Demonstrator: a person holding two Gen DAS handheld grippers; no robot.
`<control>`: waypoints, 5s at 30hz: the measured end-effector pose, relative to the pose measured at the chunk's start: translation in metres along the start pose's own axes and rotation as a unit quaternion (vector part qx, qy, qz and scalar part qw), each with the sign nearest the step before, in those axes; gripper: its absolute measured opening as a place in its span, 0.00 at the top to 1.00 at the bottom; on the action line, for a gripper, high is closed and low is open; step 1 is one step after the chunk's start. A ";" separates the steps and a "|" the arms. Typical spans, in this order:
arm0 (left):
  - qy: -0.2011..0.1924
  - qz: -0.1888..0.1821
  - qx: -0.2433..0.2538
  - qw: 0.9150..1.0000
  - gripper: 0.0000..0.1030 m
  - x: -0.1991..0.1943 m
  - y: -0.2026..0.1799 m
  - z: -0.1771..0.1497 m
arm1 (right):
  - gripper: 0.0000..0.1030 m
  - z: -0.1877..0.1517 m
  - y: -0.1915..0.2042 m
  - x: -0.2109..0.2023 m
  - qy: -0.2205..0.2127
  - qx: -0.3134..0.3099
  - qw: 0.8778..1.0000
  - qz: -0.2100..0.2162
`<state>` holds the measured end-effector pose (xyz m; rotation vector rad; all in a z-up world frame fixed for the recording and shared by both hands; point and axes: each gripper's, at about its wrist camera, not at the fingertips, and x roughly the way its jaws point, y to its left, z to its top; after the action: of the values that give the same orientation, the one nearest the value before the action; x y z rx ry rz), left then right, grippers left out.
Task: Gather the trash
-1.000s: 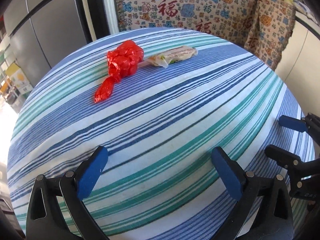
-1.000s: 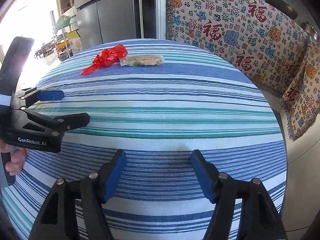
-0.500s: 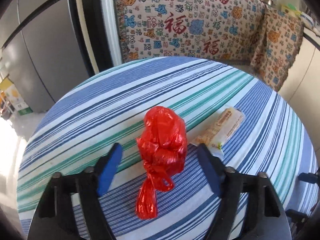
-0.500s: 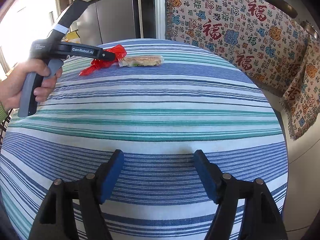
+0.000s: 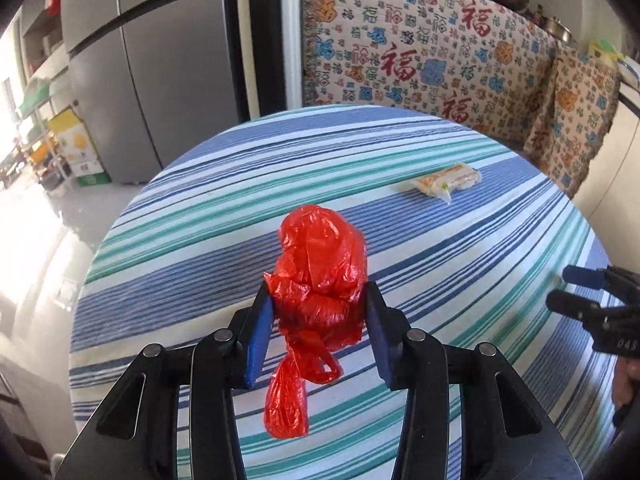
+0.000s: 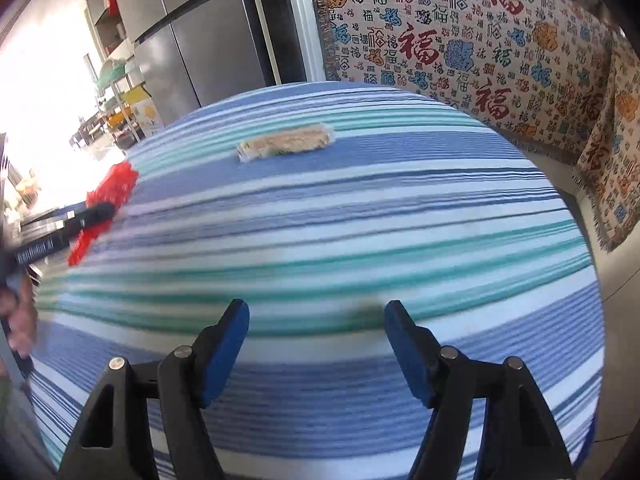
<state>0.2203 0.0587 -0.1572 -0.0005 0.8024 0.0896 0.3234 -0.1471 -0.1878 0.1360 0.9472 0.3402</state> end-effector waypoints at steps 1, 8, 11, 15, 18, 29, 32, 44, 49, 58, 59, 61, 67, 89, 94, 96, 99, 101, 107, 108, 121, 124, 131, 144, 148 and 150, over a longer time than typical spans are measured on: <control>-0.002 -0.005 -0.009 1.000 0.57 0.001 0.004 0.001 | 0.35 0.011 0.004 0.008 0.003 0.024 1.000 0.012; -0.011 -0.007 -0.032 0.999 0.56 0.006 0.019 0.003 | 0.37 0.088 0.024 0.075 0.006 0.214 0.977 0.012; -0.007 -0.015 -0.044 0.999 0.56 0.007 0.021 0.004 | 0.39 0.102 0.026 0.090 0.003 0.232 0.971 -0.055; 0.002 -0.033 -0.044 0.998 0.56 0.009 0.019 0.004 | 0.77 0.103 0.033 0.092 0.019 0.158 0.985 -0.069; 0.000 -0.041 -0.033 0.999 0.56 0.005 0.014 0.003 | 0.84 0.097 0.035 0.075 0.032 0.078 0.995 -0.061; 0.031 -0.104 0.000 0.994 0.54 0.003 -0.039 -0.020 | 0.83 -0.003 -0.004 -0.030 0.157 -0.175 0.972 -0.013; 0.051 -0.105 0.017 0.993 0.41 0.008 -0.055 -0.031 | 0.72 -0.025 -0.029 -0.035 0.146 -0.137 0.979 -0.024; 0.047 -0.138 0.054 0.988 0.20 -0.012 -0.041 -0.017 | 0.51 -0.011 -0.029 -0.041 0.091 -0.060 0.993 -0.047; 0.047 -0.132 0.076 0.987 0.20 -0.007 -0.052 -0.016 | 0.51 -0.012 -0.025 -0.028 0.105 -0.059 0.990 -0.071; 0.034 -0.119 0.083 0.989 0.68 -0.012 -0.056 -0.010 | 0.87 -0.020 -0.020 -0.064 0.062 -0.056 0.993 -0.083; 0.029 -0.122 0.077 0.989 0.69 -0.017 -0.055 -0.009 | 0.87 -0.021 -0.022 -0.072 0.056 -0.054 0.994 -0.080; 0.019 -0.132 0.069 0.989 0.69 -0.028 -0.058 -0.007 | 0.87 -0.024 -0.027 -0.086 0.048 -0.050 0.995 -0.075; 0.000 -0.190 0.089 0.978 0.69 -0.066 -0.113 -0.004 | 0.87 -0.040 -0.059 -0.137 0.020 -0.015 0.997 -0.077; 0.111 -0.360 0.190 0.907 0.69 -0.047 -0.479 -0.057 | 0.87 -0.178 -0.337 -0.224 0.026 0.191 0.967 -0.167; 0.141 -0.352 0.189 0.906 0.69 -0.008 -0.516 -0.072 | 0.87 -0.197 -0.379 -0.195 0.044 0.204 0.966 -0.151; 0.148 -0.347 0.189 0.907 0.69 0.006 -0.525 -0.076 | 0.87 -0.208 -0.389 -0.187 0.050 0.206 0.966 -0.145; 0.156 -0.344 0.187 0.907 0.68 0.024 -0.533 -0.081 | 0.85 -0.215 -0.406 -0.170 0.058 0.204 0.968 -0.138; 0.161 -0.346 0.186 0.905 0.62 0.034 -0.537 -0.083 | 0.84 -0.219 -0.414 -0.157 0.064 0.205 0.969 -0.123; 0.169 -0.332 0.172 0.912 0.36 0.052 -0.537 -0.079 | 0.53 -0.231 -0.429 -0.157 0.045 0.232 0.961 -0.144; 0.163 -0.324 0.175 0.915 0.33 0.047 -0.535 -0.076 | 0.47 -0.230 -0.427 -0.167 0.035 0.235 0.960 -0.149; 0.037 -0.253 0.254 0.933 0.00 -0.118 -0.442 -0.083 | 0.00 -0.249 -0.297 -0.310 -0.024 0.243 0.935 -0.257; 0.022 -0.243 0.256 0.935 0.00 -0.142 -0.426 -0.093 | 0.00 -0.264 -0.270 -0.333 -0.040 0.243 0.931 -0.271; 0.004 -0.196 0.258 0.946 0.00 -0.166 -0.420 -0.100 | 0.00 -0.277 -0.228 -0.361 -0.056 0.243 0.921 -0.300; 0.042 -0.201 0.257 0.944 0.00 -0.173 -0.401 -0.099 | 0.00 -0.277 -0.193 -0.379 -0.057 0.232 0.924 -0.300; 0.042 -0.201 0.256 0.945 0.00 -0.174 -0.400 -0.099 | 0.00 -0.278 -0.188 -0.379 -0.058 0.230 0.925 -0.297; 0.044 -0.200 0.255 0.945 0.00 -0.173 -0.400 -0.099 | 0.00 -0.280 -0.188 -0.378 -0.056 0.230 0.926 -0.292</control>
<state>0.0621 -0.3572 -0.1154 0.3241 0.8825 -0.5096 -0.0641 -0.4633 -0.1080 0.2893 0.8953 -0.4456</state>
